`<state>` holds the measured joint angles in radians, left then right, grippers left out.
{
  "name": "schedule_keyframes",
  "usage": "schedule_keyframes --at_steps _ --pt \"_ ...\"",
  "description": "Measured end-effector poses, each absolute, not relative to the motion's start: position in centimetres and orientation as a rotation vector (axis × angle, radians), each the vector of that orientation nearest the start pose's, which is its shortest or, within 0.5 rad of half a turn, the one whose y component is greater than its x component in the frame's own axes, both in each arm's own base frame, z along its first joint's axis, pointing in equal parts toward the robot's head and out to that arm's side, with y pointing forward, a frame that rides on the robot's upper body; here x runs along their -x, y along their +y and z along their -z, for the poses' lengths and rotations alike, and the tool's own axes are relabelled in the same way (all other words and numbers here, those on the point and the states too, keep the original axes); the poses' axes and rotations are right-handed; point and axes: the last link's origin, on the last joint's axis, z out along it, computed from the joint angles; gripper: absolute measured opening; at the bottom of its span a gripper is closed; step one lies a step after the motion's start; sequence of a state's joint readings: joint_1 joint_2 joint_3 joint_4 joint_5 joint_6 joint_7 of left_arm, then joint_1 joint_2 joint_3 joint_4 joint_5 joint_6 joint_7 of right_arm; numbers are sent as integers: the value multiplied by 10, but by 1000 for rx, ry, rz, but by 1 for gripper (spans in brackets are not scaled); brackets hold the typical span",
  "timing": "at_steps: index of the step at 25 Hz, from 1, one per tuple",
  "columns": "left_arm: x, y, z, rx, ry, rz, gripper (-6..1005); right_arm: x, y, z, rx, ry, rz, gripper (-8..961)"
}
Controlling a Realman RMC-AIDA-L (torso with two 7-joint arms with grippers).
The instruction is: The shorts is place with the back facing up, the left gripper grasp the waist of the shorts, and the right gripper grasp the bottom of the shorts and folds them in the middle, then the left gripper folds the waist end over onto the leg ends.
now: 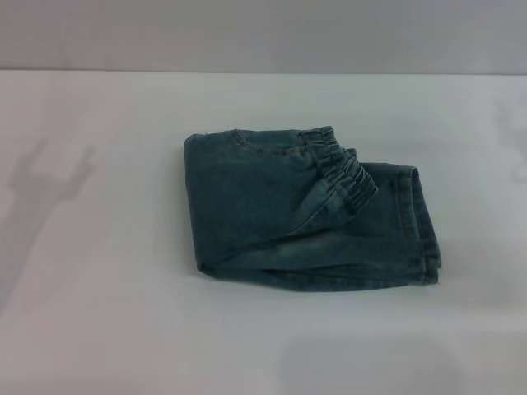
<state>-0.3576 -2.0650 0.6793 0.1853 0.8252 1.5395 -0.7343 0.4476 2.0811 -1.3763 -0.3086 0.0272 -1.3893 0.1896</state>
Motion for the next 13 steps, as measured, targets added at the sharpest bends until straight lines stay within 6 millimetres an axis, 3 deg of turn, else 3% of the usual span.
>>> schedule_keyframes --at_steps 6,13 --pt "337 285 -48 1420 -455 1070 859 -292 354 -67 1315 234 -931 470" --pt "338 284 -42 1408 -448 1017 859 -291 360 -64 1324 251 -921 470"
